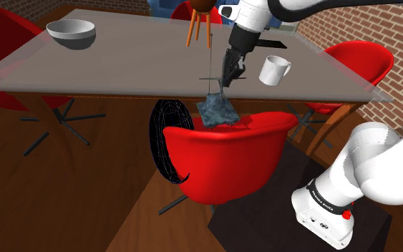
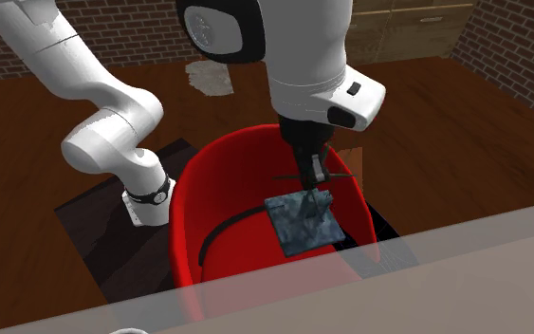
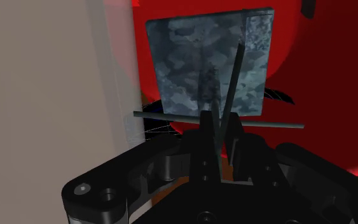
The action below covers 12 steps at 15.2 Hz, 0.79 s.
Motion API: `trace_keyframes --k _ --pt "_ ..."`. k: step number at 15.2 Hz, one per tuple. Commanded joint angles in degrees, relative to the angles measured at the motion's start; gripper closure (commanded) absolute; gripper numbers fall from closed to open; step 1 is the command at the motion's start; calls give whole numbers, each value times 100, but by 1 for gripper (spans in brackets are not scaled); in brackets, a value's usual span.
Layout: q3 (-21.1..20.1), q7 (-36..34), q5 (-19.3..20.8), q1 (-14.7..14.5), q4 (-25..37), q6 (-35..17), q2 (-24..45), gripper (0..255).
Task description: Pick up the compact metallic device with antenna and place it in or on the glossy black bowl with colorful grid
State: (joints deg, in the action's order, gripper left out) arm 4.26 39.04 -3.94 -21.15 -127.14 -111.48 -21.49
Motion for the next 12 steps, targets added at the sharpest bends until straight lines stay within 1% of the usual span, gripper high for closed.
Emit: trace_keyframes --k 1,5,8,12 --pt "-119 -168 -53 -83 314 -86 382 255" --pt "-292 -445 -94 -206 1147 -58 1166 255" --pt "-410 -662 -90 -297 1893 32 1804 255" --pt "-408 -638 -100 -303 1616 -271 1832 255"
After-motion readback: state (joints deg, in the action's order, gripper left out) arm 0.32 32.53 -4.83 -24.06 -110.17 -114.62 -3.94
